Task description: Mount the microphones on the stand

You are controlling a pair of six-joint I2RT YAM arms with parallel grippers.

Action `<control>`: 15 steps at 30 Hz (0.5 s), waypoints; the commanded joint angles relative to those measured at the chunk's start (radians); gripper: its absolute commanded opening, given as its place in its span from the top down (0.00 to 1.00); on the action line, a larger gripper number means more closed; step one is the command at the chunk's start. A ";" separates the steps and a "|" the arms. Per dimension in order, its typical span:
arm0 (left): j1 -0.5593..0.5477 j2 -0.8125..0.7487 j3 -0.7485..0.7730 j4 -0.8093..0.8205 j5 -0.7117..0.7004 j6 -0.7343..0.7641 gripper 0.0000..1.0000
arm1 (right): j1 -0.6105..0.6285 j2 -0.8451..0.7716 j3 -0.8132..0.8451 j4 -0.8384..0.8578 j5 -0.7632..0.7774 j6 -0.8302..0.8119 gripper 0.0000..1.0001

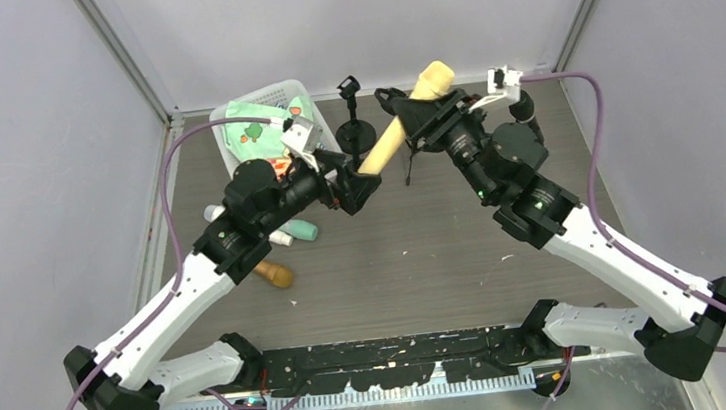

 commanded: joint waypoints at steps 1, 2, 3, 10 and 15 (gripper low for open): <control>0.028 0.077 0.063 -0.009 -0.063 0.020 0.02 | -0.020 -0.096 0.020 -0.035 0.171 -0.207 0.99; 0.048 0.098 0.069 0.000 -0.060 0.016 0.01 | -0.024 -0.109 0.017 -0.055 0.206 -0.228 0.99; 0.067 0.119 0.073 0.010 -0.059 0.006 0.00 | -0.029 -0.121 0.010 -0.073 0.235 -0.245 0.99; 0.160 0.281 0.147 0.079 -0.172 -0.117 0.00 | -0.037 -0.198 -0.047 -0.156 0.325 -0.298 0.99; 0.161 0.421 0.249 0.090 -0.242 -0.217 0.00 | -0.038 -0.237 -0.075 -0.177 0.335 -0.299 0.99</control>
